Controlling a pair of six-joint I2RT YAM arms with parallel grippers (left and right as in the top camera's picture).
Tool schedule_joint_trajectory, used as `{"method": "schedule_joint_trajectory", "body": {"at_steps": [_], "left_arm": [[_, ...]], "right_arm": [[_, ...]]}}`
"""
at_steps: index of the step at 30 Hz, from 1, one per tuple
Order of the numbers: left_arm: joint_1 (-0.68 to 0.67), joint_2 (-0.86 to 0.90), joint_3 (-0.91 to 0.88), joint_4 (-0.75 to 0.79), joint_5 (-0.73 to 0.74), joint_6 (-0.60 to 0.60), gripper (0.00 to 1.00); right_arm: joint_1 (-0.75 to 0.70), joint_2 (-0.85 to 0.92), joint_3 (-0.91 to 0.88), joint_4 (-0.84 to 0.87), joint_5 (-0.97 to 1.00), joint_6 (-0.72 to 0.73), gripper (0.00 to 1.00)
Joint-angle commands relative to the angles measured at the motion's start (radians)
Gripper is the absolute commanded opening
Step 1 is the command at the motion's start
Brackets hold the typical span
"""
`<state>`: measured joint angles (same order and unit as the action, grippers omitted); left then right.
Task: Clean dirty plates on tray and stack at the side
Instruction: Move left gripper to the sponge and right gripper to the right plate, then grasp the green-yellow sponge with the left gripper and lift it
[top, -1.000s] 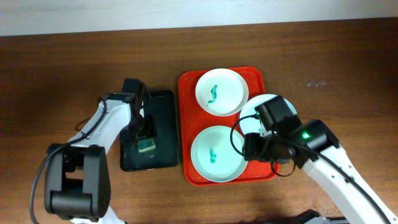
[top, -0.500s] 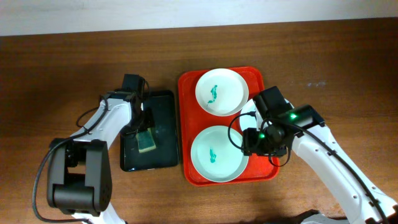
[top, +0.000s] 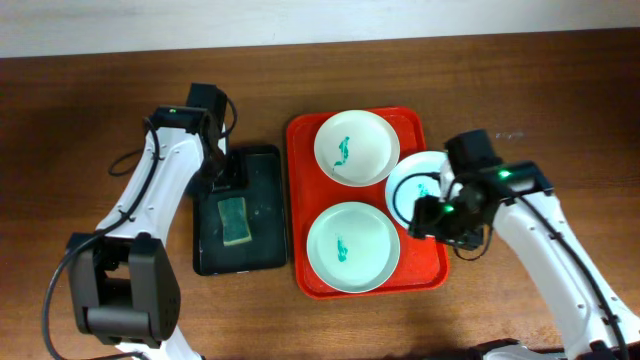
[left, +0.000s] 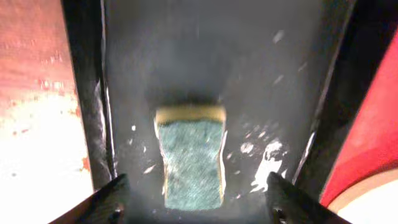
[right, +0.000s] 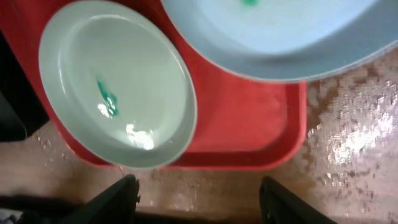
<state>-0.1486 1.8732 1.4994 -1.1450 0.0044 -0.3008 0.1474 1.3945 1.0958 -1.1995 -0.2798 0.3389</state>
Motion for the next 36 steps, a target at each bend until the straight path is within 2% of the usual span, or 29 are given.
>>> {"method": "schedule_joint_trajectory", "body": {"at_steps": [1,3,6,7,8,9,10,11,14,19,22,27,30,35,36], "left_arm": [[-0.002,-0.001,-0.102,0.018,0.011,0.010,0.53],[-0.006,-0.002,-0.188,0.087,0.012,0.010,0.52],[-0.010,-0.001,-0.297,0.215,0.019,0.010,0.52],[-0.010,-0.001,-0.323,0.256,0.019,0.010,0.50],[-0.010,-0.001,-0.347,0.301,0.019,0.010,0.43],[-0.010,-0.001,-0.356,0.324,0.019,0.011,0.30],[-0.010,-0.002,-0.354,0.333,0.018,0.011,0.04],[-0.010,-0.002,-0.347,0.333,0.018,0.011,0.00],[-0.010,-0.004,-0.305,0.295,0.018,0.011,0.00],[-0.010,-0.006,-0.171,0.138,0.019,0.023,0.00],[-0.010,-0.009,-0.095,0.056,0.019,0.040,0.00],[-0.010,-0.066,-0.031,-0.008,0.027,0.050,0.00],[-0.011,-0.137,-0.029,-0.008,0.109,0.049,0.00],[-0.017,-0.194,-0.029,-0.012,0.187,0.049,0.00],[-0.028,-0.193,-0.030,-0.012,0.191,0.049,0.00]], "right_arm": [[0.005,0.005,-0.008,-0.031,-0.079,-0.086,0.63],[0.038,0.006,-0.035,-0.014,-0.079,-0.081,0.63],[0.068,0.006,-0.102,0.031,-0.033,0.024,0.63],[0.069,0.005,-0.138,0.059,-0.017,0.069,0.62],[0.068,0.005,-0.165,0.082,-0.017,0.088,0.59],[0.068,0.005,-0.198,0.121,-0.025,0.093,0.57],[0.068,0.004,-0.227,0.146,-0.029,0.093,0.55],[0.069,0.004,-0.233,0.146,-0.026,0.091,0.55],[0.069,-0.017,-0.233,0.139,-0.028,0.067,0.55],[0.069,-0.050,-0.235,0.188,0.012,0.020,0.56],[0.069,-0.009,-0.253,0.288,0.014,0.008,0.55],[0.104,0.093,-0.258,0.396,0.017,-0.046,0.47],[0.121,0.185,-0.258,0.439,0.071,-0.043,0.44],[0.122,0.281,-0.258,0.515,0.048,-0.043,0.27],[0.122,0.291,-0.258,0.526,0.041,-0.033,0.20]]}}
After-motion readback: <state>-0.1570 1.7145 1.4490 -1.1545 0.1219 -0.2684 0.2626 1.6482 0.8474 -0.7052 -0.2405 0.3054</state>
